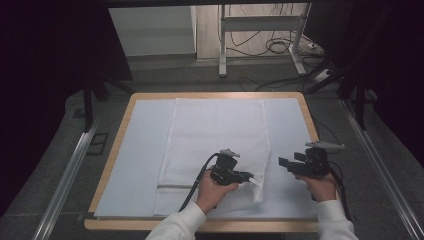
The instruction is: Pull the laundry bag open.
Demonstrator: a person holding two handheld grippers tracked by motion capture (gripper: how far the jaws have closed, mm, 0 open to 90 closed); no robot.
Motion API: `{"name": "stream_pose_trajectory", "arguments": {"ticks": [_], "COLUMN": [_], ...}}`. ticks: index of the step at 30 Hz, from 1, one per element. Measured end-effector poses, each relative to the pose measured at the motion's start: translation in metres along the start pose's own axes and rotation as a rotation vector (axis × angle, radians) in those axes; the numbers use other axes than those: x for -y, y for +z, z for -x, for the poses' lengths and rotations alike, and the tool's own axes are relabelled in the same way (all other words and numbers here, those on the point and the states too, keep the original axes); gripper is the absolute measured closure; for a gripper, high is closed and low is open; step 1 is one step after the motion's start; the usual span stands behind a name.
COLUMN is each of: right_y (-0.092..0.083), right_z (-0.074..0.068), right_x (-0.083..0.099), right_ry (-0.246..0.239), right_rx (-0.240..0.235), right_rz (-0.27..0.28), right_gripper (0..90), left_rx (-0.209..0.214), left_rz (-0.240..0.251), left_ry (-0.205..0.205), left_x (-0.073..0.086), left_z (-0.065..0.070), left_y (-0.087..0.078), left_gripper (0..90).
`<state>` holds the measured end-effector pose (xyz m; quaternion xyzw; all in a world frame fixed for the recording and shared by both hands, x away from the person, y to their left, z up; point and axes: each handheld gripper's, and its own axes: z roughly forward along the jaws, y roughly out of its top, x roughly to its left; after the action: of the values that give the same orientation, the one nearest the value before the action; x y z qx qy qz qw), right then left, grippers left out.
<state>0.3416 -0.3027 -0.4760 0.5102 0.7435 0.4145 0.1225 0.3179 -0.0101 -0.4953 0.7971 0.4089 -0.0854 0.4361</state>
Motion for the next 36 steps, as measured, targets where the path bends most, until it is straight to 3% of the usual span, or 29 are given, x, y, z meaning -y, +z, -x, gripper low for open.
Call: {"name": "stream_pose_trajectory", "arguments": {"ticks": [12, 16, 25, 36], "right_y": [-0.002, -0.002, 0.001, 0.008], "right_z": [-0.001, -0.001, -0.009, -0.017], "right_x": [-0.001, -0.001, -0.004, -0.006], "right_ry": [0.064, 0.091, 0.097, 0.138], "right_rx": [-0.054, -0.073, -0.099, -0.124], "right_rz": [-0.024, -0.029, -0.042, -0.062], "right_gripper": [20.8, 20.8, 19.4, 18.9], "left_rx": [0.003, 0.004, 0.007, 0.010], "left_rz": [0.028, 0.029, 0.024, 0.016], "left_ry": [-0.016, -0.015, -0.012, -0.010], "left_x": [0.004, 0.004, 0.005, 0.006], "left_z": [-0.006, -0.005, -0.003, -0.002], "left_y": [-0.012, -0.012, -0.008, -0.005], "left_gripper": [86.4, 86.4, 86.4, 86.4]}}
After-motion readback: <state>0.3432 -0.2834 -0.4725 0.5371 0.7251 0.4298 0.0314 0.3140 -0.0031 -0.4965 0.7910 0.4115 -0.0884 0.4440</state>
